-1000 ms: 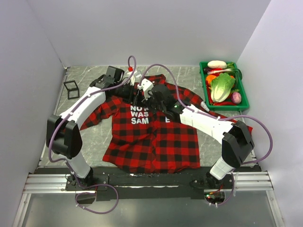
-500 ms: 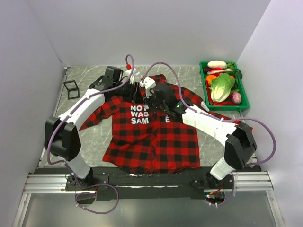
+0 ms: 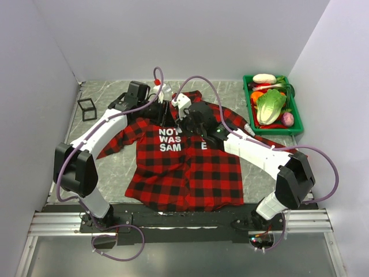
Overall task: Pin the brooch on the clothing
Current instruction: Adjust the brooch, then adjust the clothes at the center of the board.
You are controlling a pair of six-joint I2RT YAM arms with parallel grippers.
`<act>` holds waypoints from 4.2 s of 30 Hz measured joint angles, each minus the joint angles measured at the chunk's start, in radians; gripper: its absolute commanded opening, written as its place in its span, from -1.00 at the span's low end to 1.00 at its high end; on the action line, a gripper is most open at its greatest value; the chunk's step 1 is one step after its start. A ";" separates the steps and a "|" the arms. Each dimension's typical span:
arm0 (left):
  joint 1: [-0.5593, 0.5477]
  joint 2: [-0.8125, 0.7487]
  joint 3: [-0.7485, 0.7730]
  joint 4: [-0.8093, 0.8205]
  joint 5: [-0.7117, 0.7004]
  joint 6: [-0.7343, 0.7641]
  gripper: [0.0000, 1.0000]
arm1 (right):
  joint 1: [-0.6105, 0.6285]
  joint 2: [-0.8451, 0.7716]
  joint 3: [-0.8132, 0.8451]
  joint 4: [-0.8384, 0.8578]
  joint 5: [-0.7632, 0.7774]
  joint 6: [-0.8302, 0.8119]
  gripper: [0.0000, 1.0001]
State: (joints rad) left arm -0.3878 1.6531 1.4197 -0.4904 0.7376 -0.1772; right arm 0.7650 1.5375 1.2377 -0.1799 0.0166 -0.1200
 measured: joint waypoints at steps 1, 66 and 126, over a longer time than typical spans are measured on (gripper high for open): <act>-0.002 0.001 0.000 -0.003 -0.001 0.000 -0.18 | 0.000 0.000 0.000 0.000 0.000 0.000 -1.00; -0.015 0.158 0.080 -0.165 -1.043 -0.012 -0.98 | -0.009 0.430 0.214 0.056 0.056 0.453 0.21; 0.059 0.079 0.040 -0.169 -0.857 -0.046 -0.98 | -0.111 0.875 0.805 -0.467 0.183 0.681 0.01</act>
State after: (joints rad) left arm -0.3286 1.7325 1.4593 -0.6590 -0.1196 -0.2230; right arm 0.6540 2.4123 2.0430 -0.6468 0.2001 0.5606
